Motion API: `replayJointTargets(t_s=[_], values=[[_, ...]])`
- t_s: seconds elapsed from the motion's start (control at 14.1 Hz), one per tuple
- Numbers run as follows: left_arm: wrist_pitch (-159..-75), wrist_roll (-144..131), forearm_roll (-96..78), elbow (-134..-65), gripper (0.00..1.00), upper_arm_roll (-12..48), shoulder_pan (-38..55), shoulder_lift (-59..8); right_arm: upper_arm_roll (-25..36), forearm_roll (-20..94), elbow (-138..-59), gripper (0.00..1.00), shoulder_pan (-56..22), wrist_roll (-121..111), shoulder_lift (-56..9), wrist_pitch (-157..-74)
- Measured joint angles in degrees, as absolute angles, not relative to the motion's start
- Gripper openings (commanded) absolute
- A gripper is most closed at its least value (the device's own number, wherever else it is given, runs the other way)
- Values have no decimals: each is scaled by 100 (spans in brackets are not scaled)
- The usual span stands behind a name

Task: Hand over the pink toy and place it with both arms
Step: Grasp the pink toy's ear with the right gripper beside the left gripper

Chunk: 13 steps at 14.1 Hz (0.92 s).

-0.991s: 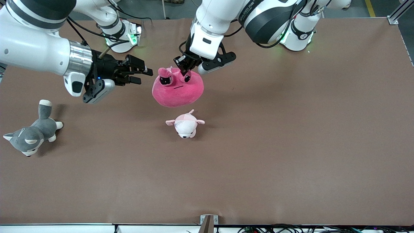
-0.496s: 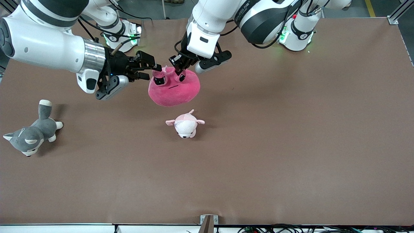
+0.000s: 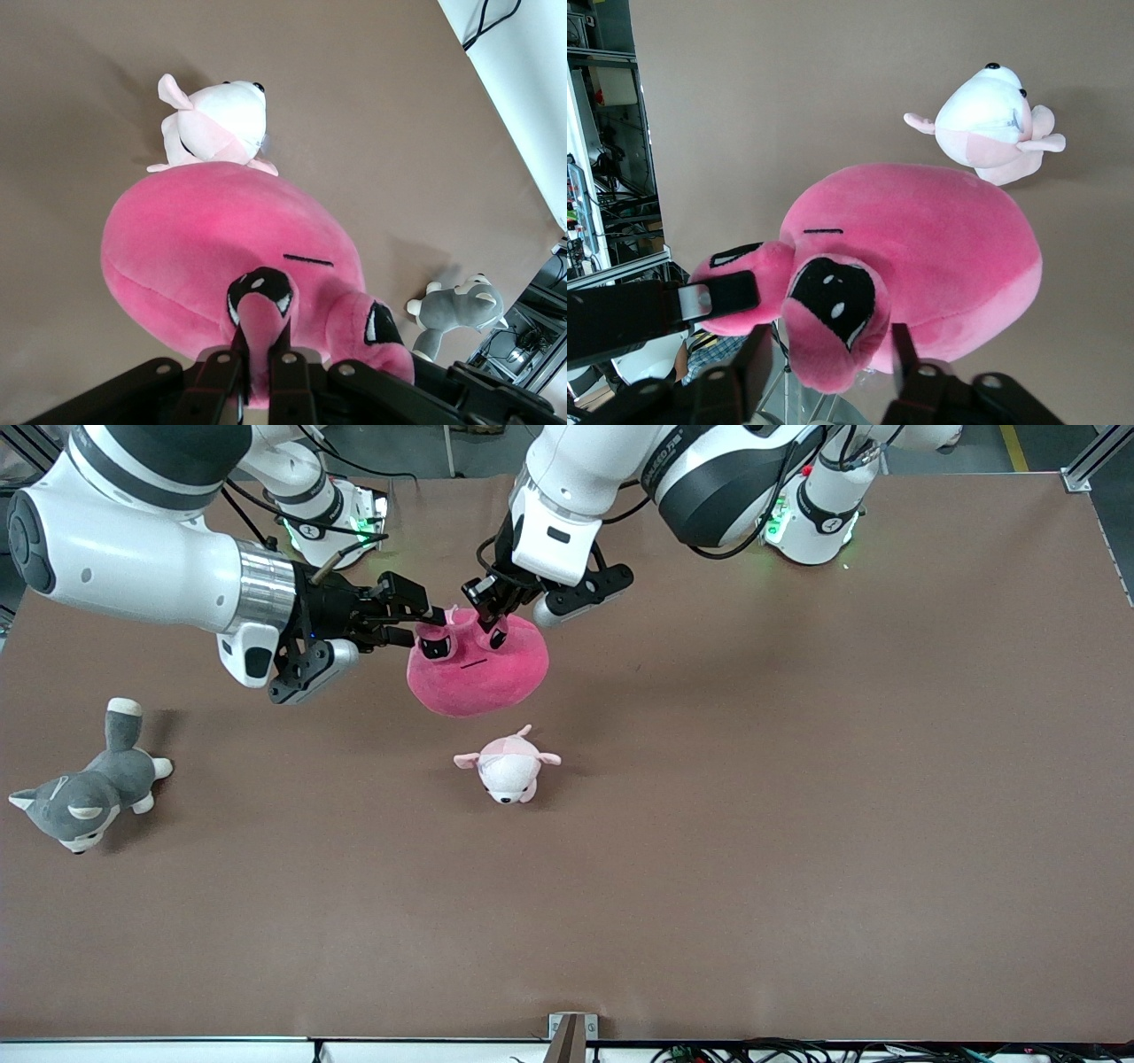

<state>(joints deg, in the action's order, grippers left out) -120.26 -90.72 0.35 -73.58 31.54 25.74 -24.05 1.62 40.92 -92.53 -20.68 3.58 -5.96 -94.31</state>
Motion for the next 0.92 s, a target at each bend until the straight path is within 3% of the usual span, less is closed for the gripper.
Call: replayJointTargets(t_s=[0.14, 0.21, 0.35, 0.71, 0.78, 0.92], values=[[-12026, -9073, 35, -7357, 0, 3153, 2573, -2406, 161, 4092, -9253, 54, -2109, 358, -626, -9475], [-12026, -9073, 35, -7357, 0, 3153, 2574, -2406, 162, 4092, -9253, 47, -2121, 358, -652, -9487], [-12026, -9073, 35, -7357, 0, 3153, 2582, -2406, 162, 4092, -9253, 4, -2127, 358, -684, -9495], [-12026, -9074, 35, -7357, 1, 3153, 2598, -2408, 204, 4091, -9253, 0, -2127, 355, -686, -9496], [-12026, -9074, 35, -7357, 7, 3153, 2599, -2408, 227, 4091, -9252, 0, -2126, 354, -686, -9496], [-12029, -9074, 35, -7357, 39, 3153, 2599, -2409, 264, 4091, -9251, 0, -2124, 355, -686, -9495]])
